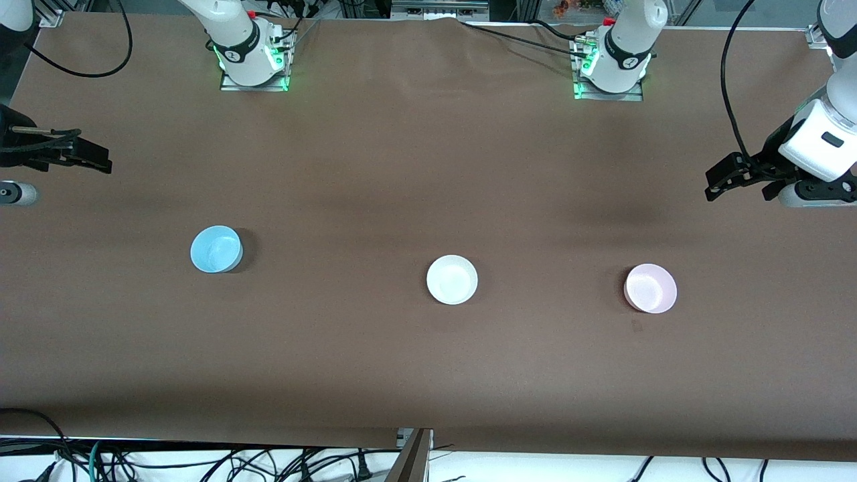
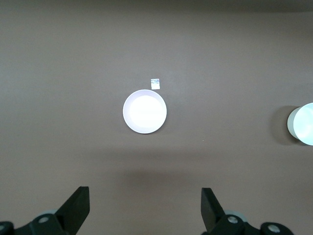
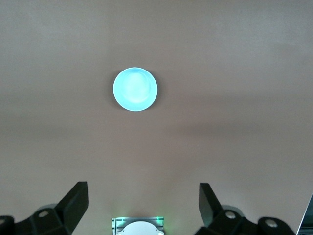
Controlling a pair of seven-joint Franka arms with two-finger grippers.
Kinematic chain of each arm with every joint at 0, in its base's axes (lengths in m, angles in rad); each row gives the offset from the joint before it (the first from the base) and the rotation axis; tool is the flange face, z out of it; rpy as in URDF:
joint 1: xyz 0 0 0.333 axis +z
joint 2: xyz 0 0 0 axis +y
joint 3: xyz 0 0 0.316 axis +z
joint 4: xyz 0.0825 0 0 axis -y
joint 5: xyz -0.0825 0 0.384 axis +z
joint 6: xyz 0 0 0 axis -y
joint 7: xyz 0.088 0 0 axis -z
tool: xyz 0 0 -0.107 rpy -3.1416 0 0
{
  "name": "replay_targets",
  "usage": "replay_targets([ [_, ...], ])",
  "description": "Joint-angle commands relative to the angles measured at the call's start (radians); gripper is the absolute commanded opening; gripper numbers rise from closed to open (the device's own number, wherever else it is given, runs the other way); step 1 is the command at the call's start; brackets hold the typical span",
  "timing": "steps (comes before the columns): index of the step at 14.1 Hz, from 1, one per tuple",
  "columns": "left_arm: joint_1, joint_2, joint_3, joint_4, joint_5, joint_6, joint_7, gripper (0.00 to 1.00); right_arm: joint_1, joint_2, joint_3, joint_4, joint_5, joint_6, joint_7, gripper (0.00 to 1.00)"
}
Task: Stack pink and blue bowls on white bowl
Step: 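Move the left gripper down over the pink bowl rim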
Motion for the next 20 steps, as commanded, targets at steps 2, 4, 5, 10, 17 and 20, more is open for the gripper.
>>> replay_targets([
  [2, -0.002, 0.029, -0.014, 0.039, -0.017, -0.012, -0.008, 1.0, -0.011, -0.01, 0.01, -0.013, 0.002, 0.01, 0.007, 1.0],
  [4, 0.004, 0.077, -0.014, 0.092, -0.006, -0.012, -0.007, 1.0, -0.011, -0.006, 0.01, -0.013, 0.0, 0.01, 0.008, 1.0],
  [5, 0.011, 0.114, -0.011, 0.131, -0.014, -0.012, -0.009, 1.0, -0.011, -0.006, 0.009, -0.011, 0.0, 0.009, 0.008, 1.0],
  [10, 0.076, 0.304, -0.001, 0.136, -0.003, 0.117, 0.012, 1.0, -0.011, -0.006, 0.009, -0.011, 0.0, 0.01, 0.005, 1.0],
  [17, 0.126, 0.481, -0.001, -0.036, 0.12, 0.522, 0.014, 1.0, -0.013, -0.006, 0.009, -0.011, 0.0, 0.015, 0.007, 1.0],
  [20, 0.14, 0.513, -0.001, -0.122, 0.121, 0.626, 0.019, 1.0, -0.011, -0.006, 0.009, -0.007, 0.0, 0.017, 0.01, 1.0],
])
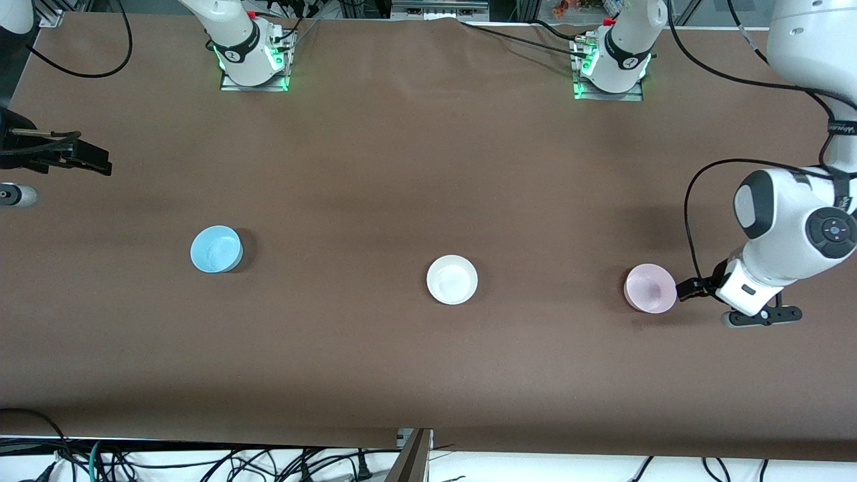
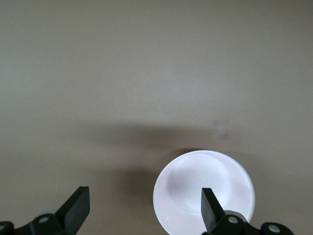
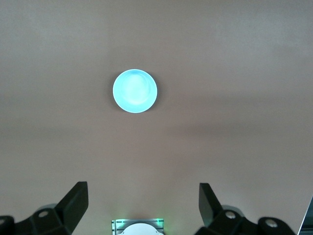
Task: Stack pink and blue bowls on white bowl
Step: 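Move the left gripper down over the pink bowl rim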
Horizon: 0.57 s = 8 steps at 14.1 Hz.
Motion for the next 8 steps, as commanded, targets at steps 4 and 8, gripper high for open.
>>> replay_targets([
  [4, 0.022, -0.019, -0.013, -0.169, 0.018, 0.157, 0.016, 1.0, -0.01, -0.009, 0.009, -0.006, -0.001, 0.016, 0.009, 1.0],
  [8, 0.024, -0.013, -0.013, -0.207, 0.018, 0.236, 0.016, 0.96, -0.01, 0.002, 0.009, -0.004, 0.002, 0.068, 0.008, 1.0],
])
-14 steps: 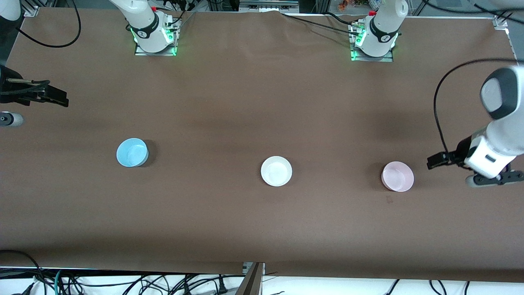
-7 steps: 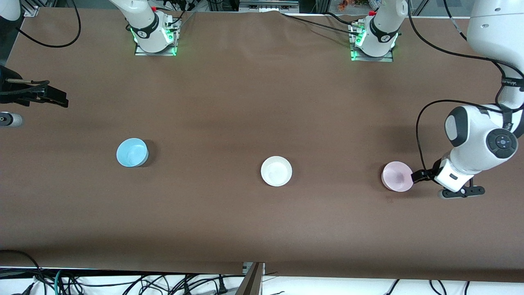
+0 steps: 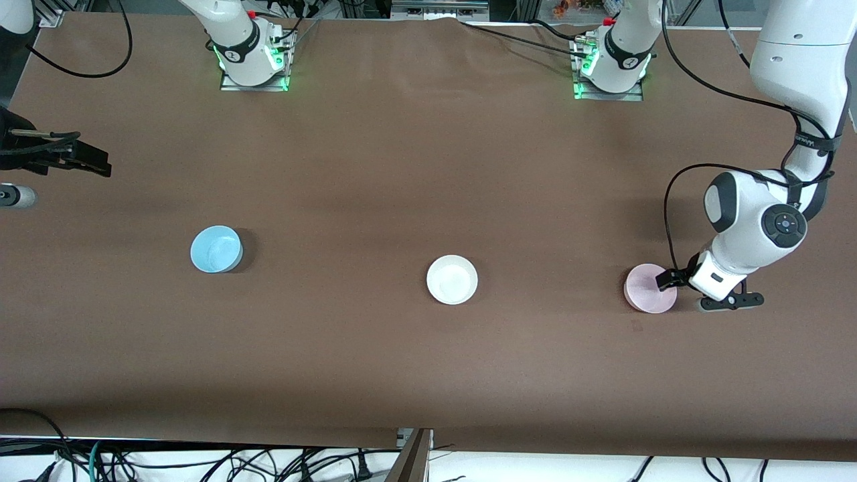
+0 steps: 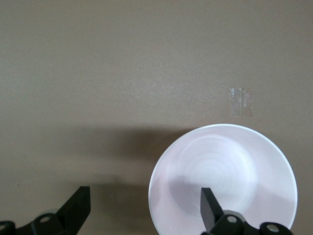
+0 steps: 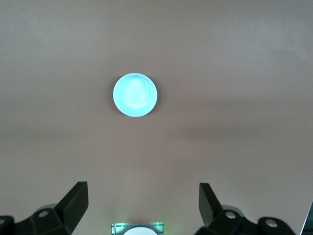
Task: Stack pink and blue bowls on white bowl
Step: 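Move the left gripper down over the pink bowl rim, then grasp the pink bowl with the left gripper while the right gripper reaches the blue bowl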
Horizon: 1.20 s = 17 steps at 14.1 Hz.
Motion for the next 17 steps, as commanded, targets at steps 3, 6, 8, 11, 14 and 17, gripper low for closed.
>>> replay_targets([
  [3, 0.012, -0.028, -0.013, -0.038, 0.017, 0.022, 0.014, 0.8, -0.009, 0.042, 0.009, -0.006, -0.004, 0.083, 0.013, 1.0],
  [6, 0.012, -0.028, -0.014, -0.041, 0.017, 0.022, 0.014, 0.66, -0.03, 0.108, 0.009, -0.013, 0.012, 0.129, 0.017, 1.0],
  [8, 0.012, -0.028, -0.014, -0.041, 0.017, 0.022, 0.014, 0.54, -0.036, 0.18, 0.009, -0.013, 0.011, 0.163, 0.017, 1.0],
  [11, 0.01, -0.028, -0.016, -0.047, 0.017, 0.019, 0.014, 0.48, -0.029, 0.262, 0.008, -0.018, 0.005, 0.22, 0.017, 1.0],
  [14, 0.009, -0.034, -0.017, -0.047, 0.017, 0.011, 0.013, 0.44, -0.068, 0.325, 0.009, -0.038, 0.014, 0.263, 0.002, 1.0],
  [17, 0.007, -0.04, -0.017, -0.047, 0.017, 0.007, 0.013, 0.41, -0.099, 0.308, 0.009, -0.214, 0.051, 0.423, -0.001, 1.0],
])
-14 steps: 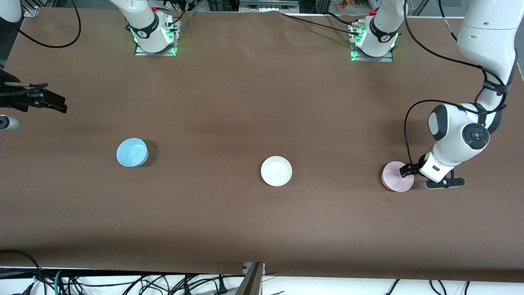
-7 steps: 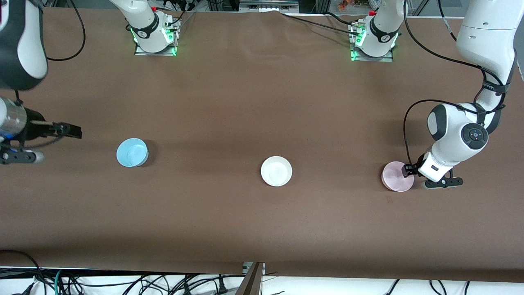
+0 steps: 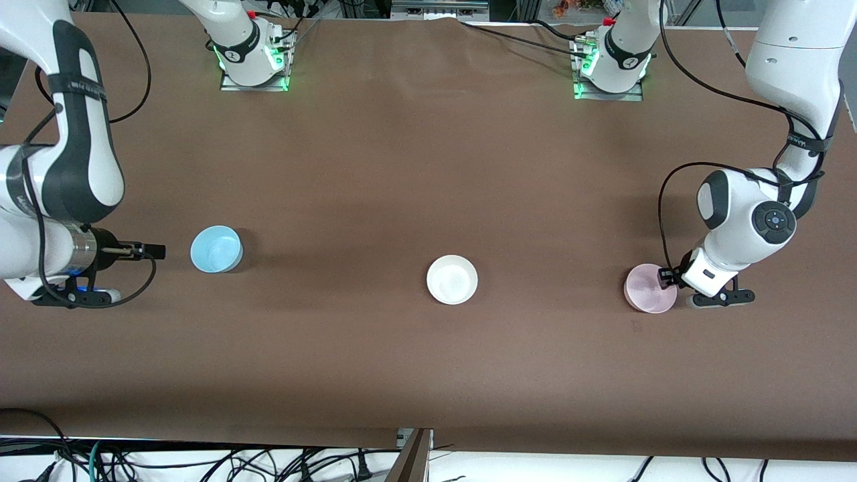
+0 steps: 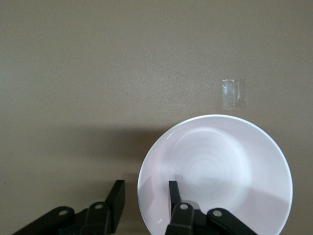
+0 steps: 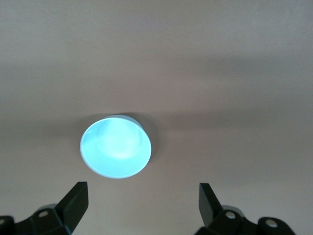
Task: Stack pink and blue bowls on white bowl
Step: 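Grasp the pink bowl with the left gripper while the right gripper reaches the blue bowl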
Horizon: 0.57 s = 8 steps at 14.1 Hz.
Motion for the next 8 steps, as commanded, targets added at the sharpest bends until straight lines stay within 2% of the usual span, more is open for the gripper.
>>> replay_targets([
  [1, 0.007, -0.043, -0.007, -0.029, 0.017, -0.017, 0.012, 0.41, -0.038, -0.048, 0.01, -0.172, 0.047, 0.135, -0.005, 1.0],
  [3, 0.007, -0.055, -0.008, -0.029, 0.017, -0.027, 0.012, 0.37, -0.042, -0.068, 0.009, -0.279, 0.088, 0.24, -0.007, 1.0],
  [5, 0.006, -0.056, -0.008, -0.029, 0.017, -0.035, 0.012, 0.37, -0.048, -0.085, 0.01, -0.374, 0.093, 0.356, -0.007, 1.0],
  [8, 0.006, -0.052, -0.008, -0.032, 0.017, -0.032, 0.012, 0.36, -0.053, -0.085, 0.01, -0.416, 0.096, 0.396, -0.008, 1.0],
])
